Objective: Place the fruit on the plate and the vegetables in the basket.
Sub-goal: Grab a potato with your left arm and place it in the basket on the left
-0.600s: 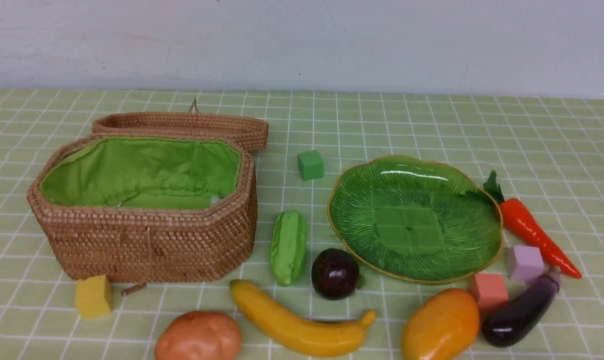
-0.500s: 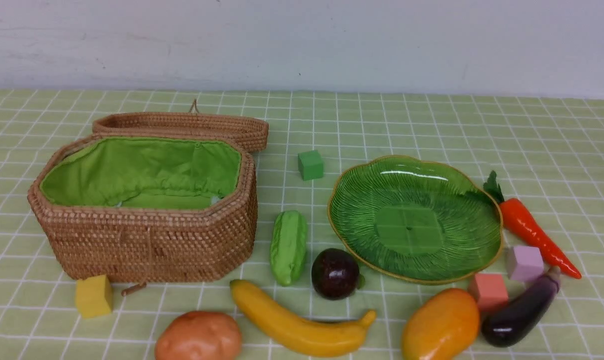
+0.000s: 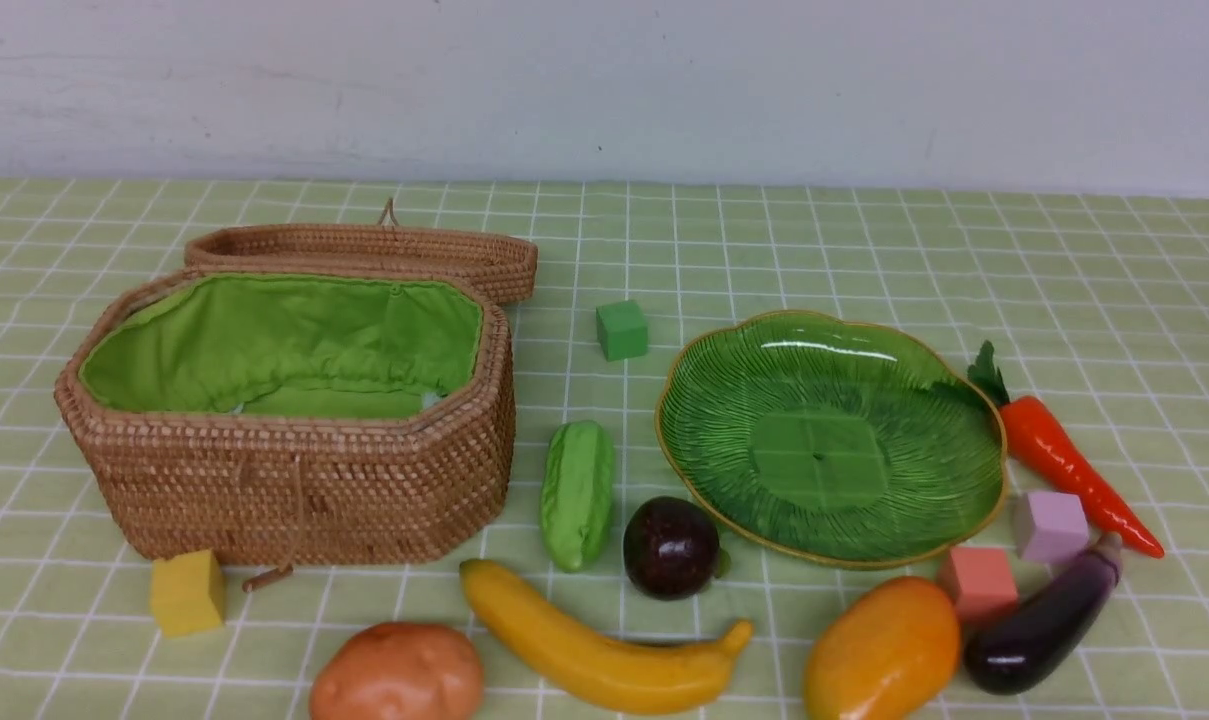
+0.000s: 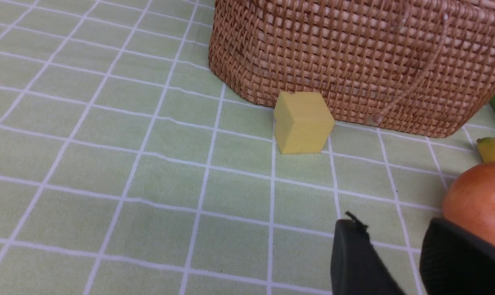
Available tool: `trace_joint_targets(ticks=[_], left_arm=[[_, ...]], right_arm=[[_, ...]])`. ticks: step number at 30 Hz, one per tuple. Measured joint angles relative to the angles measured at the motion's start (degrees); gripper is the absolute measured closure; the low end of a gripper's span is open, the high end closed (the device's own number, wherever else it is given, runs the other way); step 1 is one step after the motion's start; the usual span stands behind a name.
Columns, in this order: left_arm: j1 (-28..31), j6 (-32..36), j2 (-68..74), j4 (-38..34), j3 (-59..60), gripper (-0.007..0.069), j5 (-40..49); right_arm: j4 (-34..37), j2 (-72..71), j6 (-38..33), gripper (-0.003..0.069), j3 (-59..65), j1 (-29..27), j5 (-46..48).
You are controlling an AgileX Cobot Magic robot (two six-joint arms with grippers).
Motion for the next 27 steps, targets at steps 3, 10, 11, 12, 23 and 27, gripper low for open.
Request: trace_joint_targets(ticks=[3, 10, 11, 12, 23, 27], left_arm=[[0.0, 0.0, 0.0, 0.0, 0.0, 0.0386, 0.0], [0.0, 0.0, 0.0, 0.1, 0.0, 0.0386, -0.7], [0.0, -0.1, 0.0, -0.9, 0.0, 0.0386, -2.7], [0.0, -0.8, 0.0, -2.7, 0.0, 0.0386, -4.7], [0.0, -11.0, 0.0, -33.6, 0.0, 0.0386, -27.3], [0.0, -9.8, 0.2, -35.3, -2.9, 0.0431, -23.9]], right_arm=[[0.0, 0.0, 0.0, 0.0419, 0.0, 0.0, 0.0], [0.0, 0.0, 0.0, 0.0419, 0.0, 0.0, 0.0], [0.0, 0.0, 0.0, 0.0419, 0.0, 0.0, 0.0], [0.0, 0.0, 0.0, 0.0419, 0.0, 0.0, 0.0], [0.0, 0.0, 0.0, 0.0419, 0.0, 0.0, 0.0], [0.0, 0.0, 0.0, 0.0419, 0.0, 0.0, 0.0]])
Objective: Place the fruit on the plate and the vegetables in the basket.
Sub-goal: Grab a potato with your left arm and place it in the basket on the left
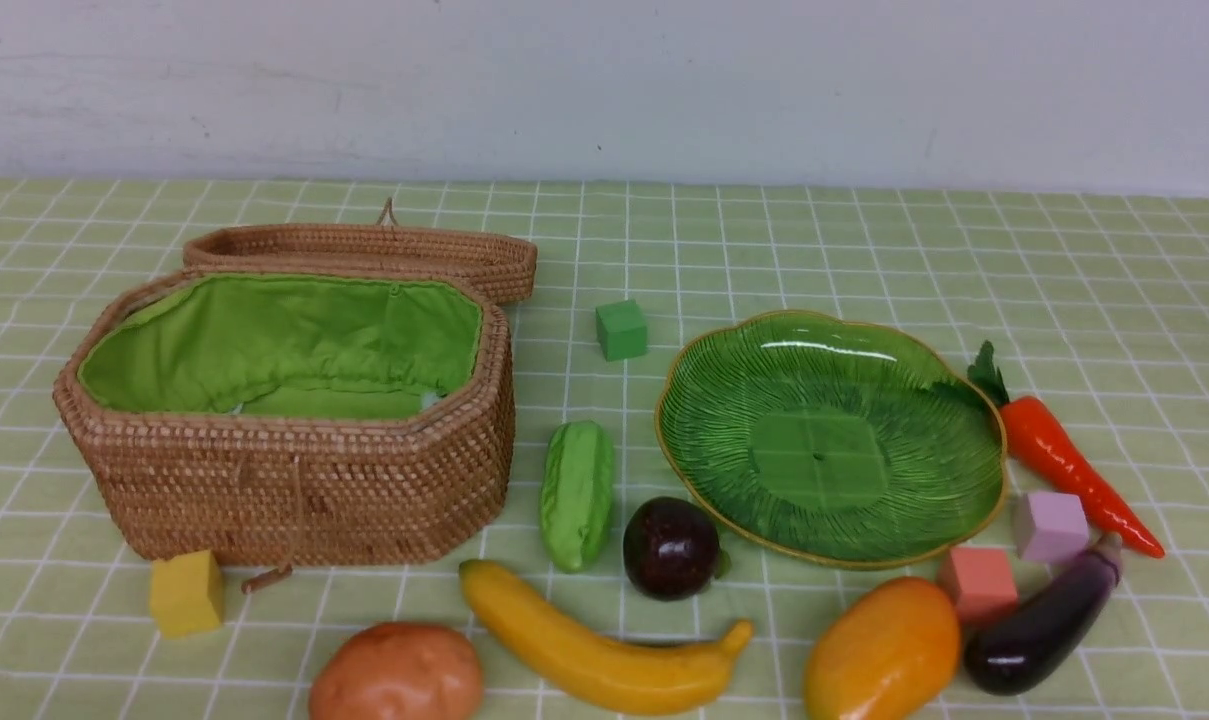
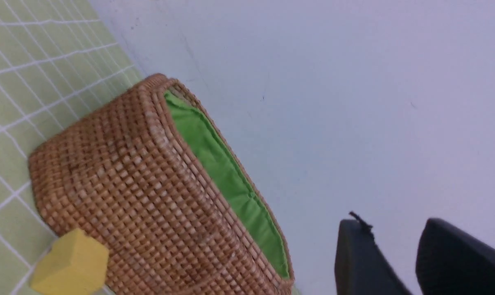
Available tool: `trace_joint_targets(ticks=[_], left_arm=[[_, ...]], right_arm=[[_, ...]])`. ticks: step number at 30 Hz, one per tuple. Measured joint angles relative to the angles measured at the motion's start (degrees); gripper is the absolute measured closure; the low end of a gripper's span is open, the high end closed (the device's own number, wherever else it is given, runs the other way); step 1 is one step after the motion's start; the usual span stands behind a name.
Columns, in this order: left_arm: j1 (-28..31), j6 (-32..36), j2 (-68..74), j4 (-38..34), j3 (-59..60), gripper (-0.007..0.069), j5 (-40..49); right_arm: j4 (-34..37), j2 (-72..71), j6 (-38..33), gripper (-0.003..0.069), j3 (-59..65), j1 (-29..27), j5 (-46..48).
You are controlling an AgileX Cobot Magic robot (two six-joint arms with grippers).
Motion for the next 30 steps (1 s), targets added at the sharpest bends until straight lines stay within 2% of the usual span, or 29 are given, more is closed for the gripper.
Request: trace_joint_targets(ticks=[3, 4, 8, 9, 13, 14, 16, 19, 20, 21, 22, 24, 26, 30], left_arm=[[-0.1, 3.7, 4.1, 2.5, -6.9, 0.0503, 9.0], [-0.1, 6.1, 7.2, 4.1, -11.4, 0.0545, 15.3], [-0.1, 12.0, 19.3, 9.3, -22.7, 0.0623, 33.4], [-0.1, 14.9, 24.5, 11.5, -27.2, 0.0637, 41.1], [-1.1, 21.0, 37.2, 15.3, -36.0, 0.0637, 54.4], [-1.3, 21.3, 37.8, 15.5, -36.3, 0.0637, 54.7], [-6.8, 24.4, 44.9, 16.5, -40.7, 0.0637, 55.5], [-11.2, 28.4, 49.4, 17.8, -42.5, 0.0637, 55.5], [-16.5, 31.4, 54.3, 20.0, -44.8, 0.0637, 56.3], [-19.4, 32.2, 57.2, 21.8, -46.1, 0.0637, 56.8], [-20.0, 32.4, 57.8, 22.3, -46.4, 0.0637, 57.0], [-27.0, 33.3, 65.5, 28.0, -49.6, 0.0637, 58.7], [-30.6, 33.4, 70.6, 32.1, -51.6, 0.0637, 59.5], [-32.5, 35.9, 75.9, 34.4, -54.4, 0.0596, 59.8]], right_arm=[[0.0, 0.0, 0.0, 0.0419, 0.0, 0.0, 0.0], [0.0, 0.0, 0.0, 0.0419, 0.0, 0.0, 0.0], [0.0, 0.0, 0.0, 0.0419, 0.0, 0.0, 0.0], [0.0, 0.0, 0.0, 0.0419, 0.0, 0.0, 0.0], [0.0, 0.0, 0.0, 0.0419, 0.0, 0.0, 0.0], [0.0, 0.0, 0.0, 0.0419, 0.0, 0.0, 0.0], [0.0, 0.0, 0.0, 0.0419, 0.0, 0.0, 0.0], [0.0, 0.0, 0.0, 0.0419, 0.0, 0.0, 0.0], [0.0, 0.0, 0.0, 0.0419, 0.0, 0.0, 0.0], [0.0, 0.0, 0.0, 0.0419, 0.0, 0.0, 0.0], [0.0, 0.0, 0.0, 0.0419, 0.0, 0.0, 0.0], [0.0, 0.0, 0.0, 0.0419, 0.0, 0.0, 0.0], [0.0, 0.0, 0.0, 0.0419, 0.0, 0.0, 0.0], [0.0, 0.0, 0.0, 0.0419, 0.0, 0.0, 0.0]])
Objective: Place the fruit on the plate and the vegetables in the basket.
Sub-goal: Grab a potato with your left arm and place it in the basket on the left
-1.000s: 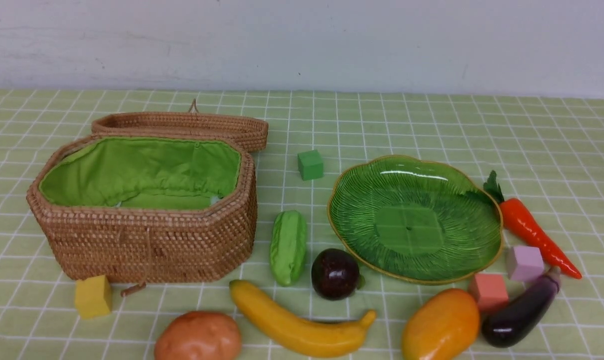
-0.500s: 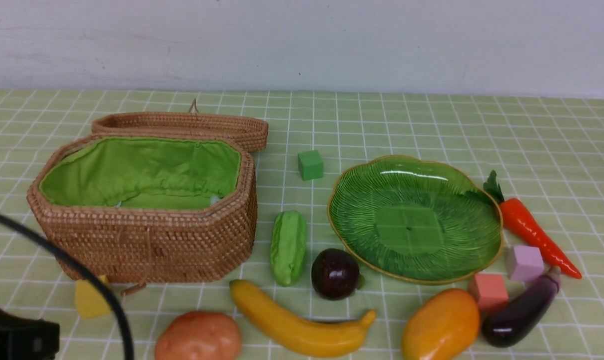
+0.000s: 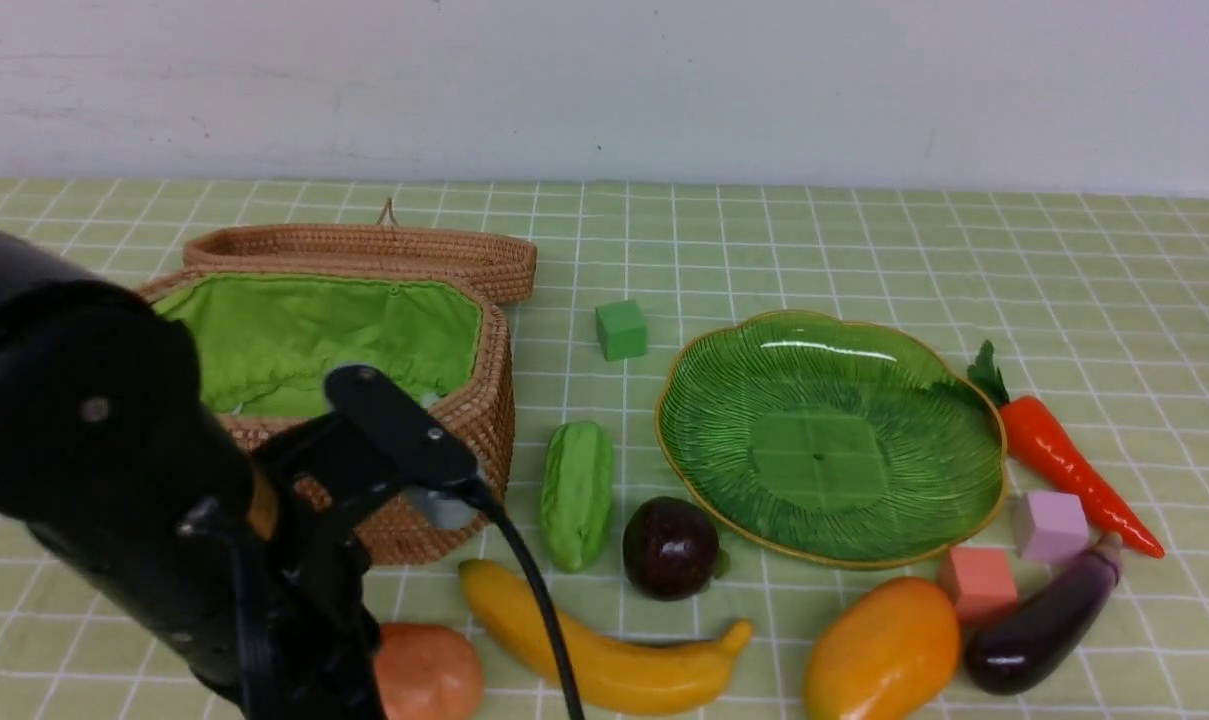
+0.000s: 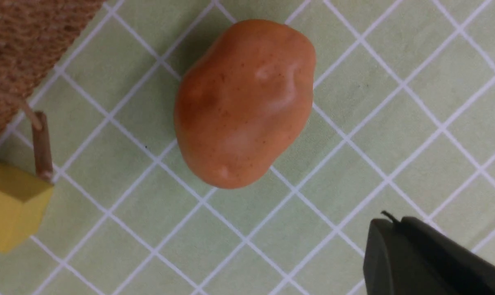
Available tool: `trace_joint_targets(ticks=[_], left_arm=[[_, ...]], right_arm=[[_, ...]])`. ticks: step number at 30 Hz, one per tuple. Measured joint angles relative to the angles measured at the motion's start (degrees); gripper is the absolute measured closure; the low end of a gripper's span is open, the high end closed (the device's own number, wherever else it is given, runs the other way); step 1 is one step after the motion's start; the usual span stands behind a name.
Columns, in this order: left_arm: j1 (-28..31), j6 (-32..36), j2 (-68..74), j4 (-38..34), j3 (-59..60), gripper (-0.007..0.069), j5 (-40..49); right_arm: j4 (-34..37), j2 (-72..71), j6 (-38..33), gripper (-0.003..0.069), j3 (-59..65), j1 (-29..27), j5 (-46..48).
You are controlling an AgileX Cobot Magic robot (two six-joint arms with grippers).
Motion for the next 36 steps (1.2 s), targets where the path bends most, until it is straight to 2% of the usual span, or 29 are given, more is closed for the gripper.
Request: trace_joint_targets(ticks=[3, 6, 7, 8, 9, 10, 11, 13, 26, 32, 36], left_arm=[[-0.1, 2.8, 1.2, 0.6, 0.0, 0.0526, -0.1], [-0.1, 7.9, 3.3, 0.9, 0.3, 0.0302, -3.1], [-0.1, 8.1, 3.3, 0.9, 0.3, 0.0288, -3.3], [-0.1, 8.5, 4.1, 0.9, 0.3, 0.0231, -4.5], [-0.1, 9.0, 5.5, 0.9, 0.4, 0.0118, -7.4], [-0.1, 9.2, 6.4, 1.0, 0.4, 0.0055, -8.7], [-0.1, 9.2, 7.5, 1.2, 0.4, 0.0006, -10.4], [-0.1, 9.4, 9.3, 1.5, 0.4, -0.0029, -12.0], [-0.1, 7.3, 21.0, 13.9, 0.2, -0.0009, -17.6], [-0.1, 6.9, 22.6, 15.0, -0.2, 0.0039, -17.3], [-0.1, 5.3, 22.0, 14.2, -0.2, 0.0039, -15.3]], right_arm=[[0.0, 0.0, 0.0, 0.0419, 0.0, 0.0, 0.0], [0.0, 0.0, 0.0, 0.0419, 0.0, 0.0, 0.0], [0.0, 0.0, 0.0, 0.0419, 0.0, 0.0, 0.0], [0.0, 0.0, 0.0, 0.0419, 0.0, 0.0, 0.0], [0.0, 0.0, 0.0, 0.0419, 0.0, 0.0, 0.0], [0.0, 0.0, 0.0, 0.0419, 0.0, 0.0, 0.0], [0.0, 0.0, 0.0, 0.0419, 0.0, 0.0, 0.0], [0.0, 0.0, 0.0, 0.0419, 0.0, 0.0, 0.0], [0.0, 0.0, 0.0, 0.0419, 0.0, 0.0, 0.0], [0.0, 0.0, 0.0, 0.0419, 0.0, 0.0, 0.0], [-0.1, 0.0, 0.0, 0.0419, 0.0, 0.0, 0.0]])
